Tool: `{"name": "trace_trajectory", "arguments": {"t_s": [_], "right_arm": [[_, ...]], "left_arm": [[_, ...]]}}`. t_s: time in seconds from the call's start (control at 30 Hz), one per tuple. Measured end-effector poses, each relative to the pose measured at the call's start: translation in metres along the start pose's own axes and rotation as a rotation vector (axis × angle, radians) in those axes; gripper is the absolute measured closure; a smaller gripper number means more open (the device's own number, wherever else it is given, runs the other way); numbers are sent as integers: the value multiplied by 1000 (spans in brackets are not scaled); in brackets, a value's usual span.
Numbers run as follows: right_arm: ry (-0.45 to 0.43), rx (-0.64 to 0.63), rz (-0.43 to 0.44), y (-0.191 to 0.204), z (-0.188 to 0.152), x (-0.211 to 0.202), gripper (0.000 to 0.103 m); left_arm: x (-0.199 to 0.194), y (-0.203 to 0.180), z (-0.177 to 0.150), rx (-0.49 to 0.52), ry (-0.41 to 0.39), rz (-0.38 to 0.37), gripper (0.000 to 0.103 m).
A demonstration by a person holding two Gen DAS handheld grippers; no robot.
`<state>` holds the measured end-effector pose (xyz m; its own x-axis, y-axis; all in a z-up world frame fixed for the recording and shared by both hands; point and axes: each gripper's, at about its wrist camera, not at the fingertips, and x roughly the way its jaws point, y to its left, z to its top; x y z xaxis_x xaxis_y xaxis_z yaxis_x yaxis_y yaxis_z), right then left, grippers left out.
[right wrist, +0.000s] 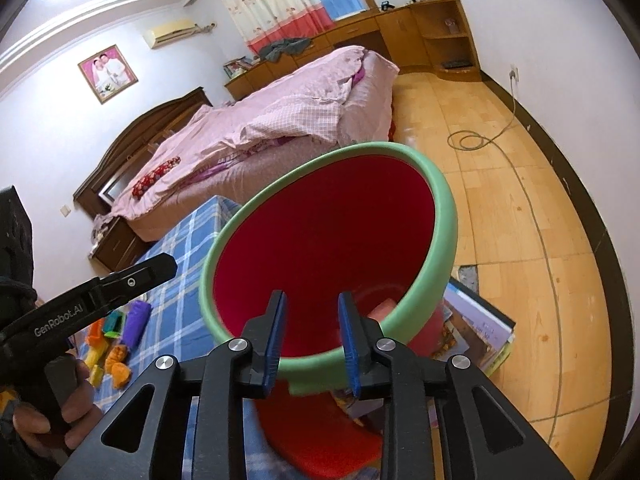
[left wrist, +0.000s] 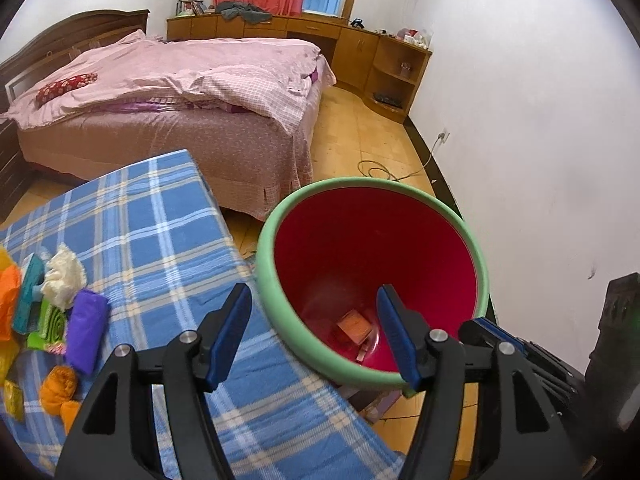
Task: Collect trash
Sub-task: 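Carry both items over the red bin and open both grippers, then move both open grippers back over the bedspread items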
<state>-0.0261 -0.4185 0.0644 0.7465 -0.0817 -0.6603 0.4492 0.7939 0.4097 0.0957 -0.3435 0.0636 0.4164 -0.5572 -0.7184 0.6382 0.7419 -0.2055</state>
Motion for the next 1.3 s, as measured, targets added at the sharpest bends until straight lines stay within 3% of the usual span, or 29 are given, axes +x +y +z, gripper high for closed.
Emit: {"name": "trace_trajectory", "arguments": {"t_s": [0.13,0.2,0.27,0.5,0.73,0.9,1.3], "right_arm": [[-12,-5,3,7,-5,-15,74],[-25,-7,19,11,-8,-21,68],[-43,-7,47,15,-12,-27,53],[-31,-13,88,37,-29,-30,51],[-8,-38,84,60,-47,-26,48],[27,-59,77,74,-55,-20,45],[83,-80,71,107,-75,-4,35]], "left_arm": [[-16,8,-7,-13,-9,19,38],[-25,14,-11,-27,-16,24,38],[-35,21,-16,-37,-21,39,38],[-67,54,-37,-76,-31,104,38],[-97,95,-58,-96,-27,229,38],[-109,130,-72,-170,-21,268,38],[-124,207,-111,-241,-8,351,38]]}}
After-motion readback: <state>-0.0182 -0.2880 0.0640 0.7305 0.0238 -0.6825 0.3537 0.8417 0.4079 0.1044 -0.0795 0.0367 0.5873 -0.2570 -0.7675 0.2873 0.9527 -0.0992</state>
